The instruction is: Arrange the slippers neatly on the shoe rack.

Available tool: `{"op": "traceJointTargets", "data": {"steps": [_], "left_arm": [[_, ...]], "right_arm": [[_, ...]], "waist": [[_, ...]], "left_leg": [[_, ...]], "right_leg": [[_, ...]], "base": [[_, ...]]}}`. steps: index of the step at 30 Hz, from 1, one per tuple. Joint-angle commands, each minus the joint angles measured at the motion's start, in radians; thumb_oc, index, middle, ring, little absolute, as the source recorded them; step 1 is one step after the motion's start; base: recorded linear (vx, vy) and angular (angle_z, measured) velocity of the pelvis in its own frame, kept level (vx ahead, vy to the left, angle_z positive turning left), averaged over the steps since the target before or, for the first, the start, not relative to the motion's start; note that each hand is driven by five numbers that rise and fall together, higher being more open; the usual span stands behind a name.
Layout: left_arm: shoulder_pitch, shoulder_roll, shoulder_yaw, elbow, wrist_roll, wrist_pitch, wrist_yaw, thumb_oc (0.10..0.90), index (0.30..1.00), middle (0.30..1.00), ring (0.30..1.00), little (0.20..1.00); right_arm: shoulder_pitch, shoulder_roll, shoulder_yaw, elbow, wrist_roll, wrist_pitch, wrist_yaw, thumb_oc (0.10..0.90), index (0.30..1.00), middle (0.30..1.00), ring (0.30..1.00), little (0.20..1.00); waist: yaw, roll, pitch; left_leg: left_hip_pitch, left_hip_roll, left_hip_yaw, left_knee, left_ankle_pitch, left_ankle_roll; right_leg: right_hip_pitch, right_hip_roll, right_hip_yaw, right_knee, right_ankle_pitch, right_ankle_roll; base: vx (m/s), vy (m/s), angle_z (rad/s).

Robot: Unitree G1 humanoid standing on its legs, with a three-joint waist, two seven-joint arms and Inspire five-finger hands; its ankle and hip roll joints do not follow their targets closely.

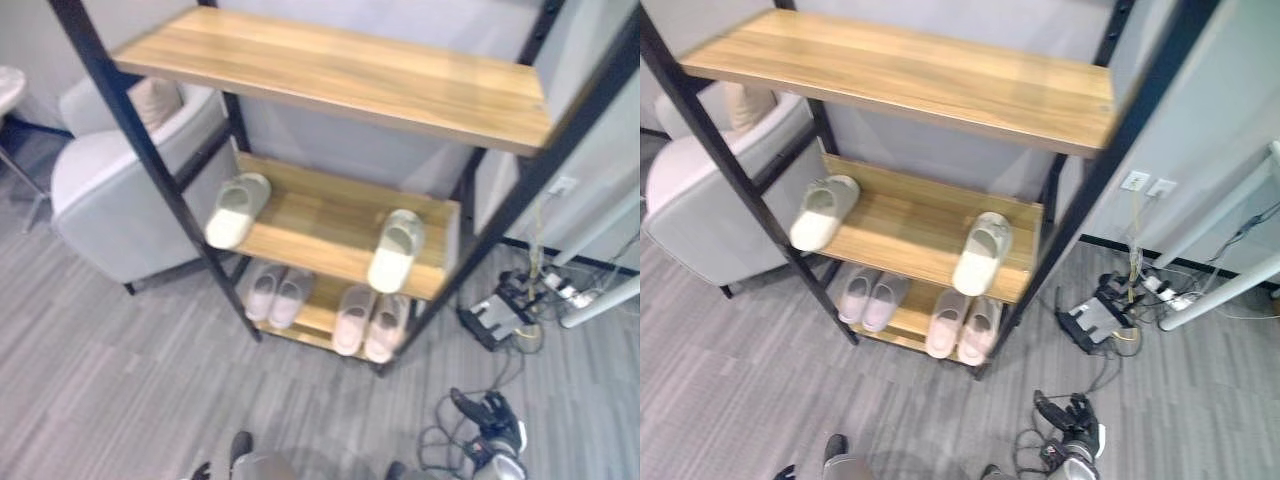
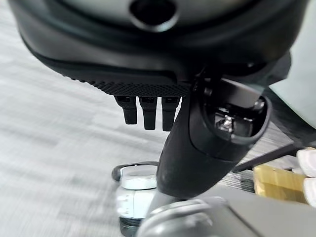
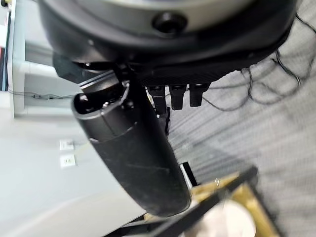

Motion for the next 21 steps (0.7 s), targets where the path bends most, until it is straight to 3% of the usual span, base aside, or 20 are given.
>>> {"op": "traceJointTargets", "data": {"steps": [1, 2, 3, 4, 5, 7, 10, 12, 16, 19, 21], "left_arm": [[-0.045, 0.084, -0.063, -0.111, 0.099, -0.078, -0.017, 0.8, 0.9, 0.9, 0.9, 0.9], [-0.084, 0.117, -0.097, -0.164, 0.141, -0.081, -0.033, 0.8, 0.9, 0.9, 0.9, 0.9], [-0.085, 0.118, -0.097, -0.164, 0.141, -0.081, -0.033, 0.8, 0.9, 0.9, 0.9, 0.9], [-0.095, 0.143, -0.107, -0.214, 0.147, -0.078, -0.04, 0.8, 0.9, 0.9, 0.9, 0.9], [-0.106, 0.16, -0.107, -0.251, 0.149, -0.082, -0.043, 0.8, 0.9, 0.9, 0.9, 0.9], [-0.118, 0.188, -0.108, -0.305, 0.165, -0.079, -0.038, 0.8, 0.9, 0.9, 0.9, 0.9], [-0.118, 0.194, -0.101, -0.375, 0.179, -0.069, -0.04, 0.8, 0.9, 0.9, 0.9, 0.9], [-0.103, 0.186, -0.098, -0.382, 0.183, -0.071, -0.046, 0.8, 0.9, 0.9, 0.9, 0.9], [-0.08, 0.155, -0.091, -0.368, 0.171, -0.075, -0.06, 0.8, 0.9, 0.9, 0.9, 0.9], [-0.073, 0.141, -0.113, -0.383, 0.167, -0.083, -0.078, 0.8, 0.9, 0.9, 0.9, 0.9], [-0.094, 0.129, -0.15, -0.4, 0.165, -0.086, -0.095, 0.8, 0.9, 0.9, 0.9, 0.9]], "right_arm": [[-0.071, -0.037, -0.016, -0.07, -0.015, -0.064, 0.046, 0.8, 0.9, 0.9, 0.9, 0.9], [-0.051, -0.05, -0.041, -0.113, -0.05, -0.074, 0.022, 0.8, 0.9, 0.9, 0.9, 0.9], [-0.051, -0.05, -0.041, -0.114, -0.05, -0.074, 0.022, 0.8, 0.9, 0.9, 0.9, 0.9], [-0.061, -0.055, -0.042, -0.129, -0.055, -0.074, 0.016, 0.8, 0.9, 0.9, 0.9, 0.9], [-0.072, -0.06, -0.035, -0.13, -0.067, -0.075, 0.005, 0.8, 0.9, 0.9, 0.9, 0.9], [-0.092, -0.064, -0.027, -0.135, -0.101, -0.079, -0.021, 0.8, 0.9, 0.9, 0.9, 0.9], [-0.092, -0.057, -0.03, -0.187, -0.087, -0.096, -0.028, 0.8, 0.9, 0.9, 0.9, 0.9], [-0.087, -0.062, -0.017, -0.214, -0.099, -0.099, -0.019, 0.8, 0.9, 0.9, 0.9, 0.9], [-0.089, -0.097, 0.05, -0.281, -0.226, -0.098, -0.032, 0.8, 0.9, 0.9, 0.9, 0.9], [-0.13, -0.123, 0.122, -0.314, -0.313, -0.085, -0.03, 0.8, 0.9, 0.9, 0.9, 0.9], [-0.137, -0.119, 0.18, -0.374, -0.267, -0.083, 0.02, 0.8, 0.9, 0.9, 0.9, 0.9]], "waist": [[-0.03, -0.028, -0.04], [-0.055, -0.025, -0.049], [-0.055, -0.028, -0.052], [-0.068, -0.024, -0.039], [-0.074, -0.005, -0.021], [-0.08, 0.02, -0.004], [-0.079, 0.051, 0.022], [-0.08, 0.057, 0.02], [-0.06, 0.048, 0.007], [-0.047, 0.054, 0.006], [-0.047, 0.046, 0.008]], "left_leg": [[0.092, -0.088, 0.012, -0.063, 0.003, 0.048], [0.078, -0.153, 0.006, -0.036, -0.059, 0.085], [0.073, -0.158, 0.006, -0.034, -0.057, 0.087], [0.068, -0.187, 0.002, -0.021, -0.07, 0.111], [0.081, -0.193, 0.008, -0.021, -0.078, 0.132], [0.094, -0.217, 0.026, -0.034, -0.075, 0.166], [0.16, -0.247, 0.056, -0.067, -0.078, 0.196], [0.184, -0.272, 0.067, -0.078, -0.084, 0.21], [0.214, -0.304, 0.095, -0.081, -0.095, 0.221], [0.219, -0.302, 0.099, -0.079, -0.078, 0.221], [0.22, -0.317, 0.074, -0.063, -0.087, 0.22]], "right_leg": [[-0.016, -0.132, 0.074, -0.123, 0.269, 0.057], [-0.013, -0.165, 0.154, -0.135, 0.358, 0.058], [-0.018, -0.169, 0.155, -0.135, 0.361, 0.059], [-0.059, -0.169, 0.221, -0.07, 0.402, 0.038], [-0.09, -0.122, 0.253, -0.023, 0.33, 0.006], [-0.159, -0.051, 0.245, 0.071, 0.24, -0.009], [-0.198, 0.032, 0.14, 0.175, 0.111, -0.04], [-0.193, 0.094, 0.107, 0.178, 0.051, -0.06], [-0.146, 0.16, 0.099, 0.106, 0.016, -0.07], [-0.17, 0.194, 0.153, 0.094, 0.024, -0.065], [-0.127, 0.215, 0.203, 0.038, 0.011, -0.073]], "base": [[0.09, 0.646, 0.15], [0.08, 0.646, 0.25], [0.03, 0.454, 0.55], [-0.03, 0.315, 0.74], [-0.03, 0.485, 0.58], [0.02, 0.435, 0.05], [0.07, 0.317, -0.19], [0.12, 0.204, -0.27], [0.12, 0.056, -0.46], [0.11, -0.062, -0.52], [0.1, -0.161, -0.04]]}}
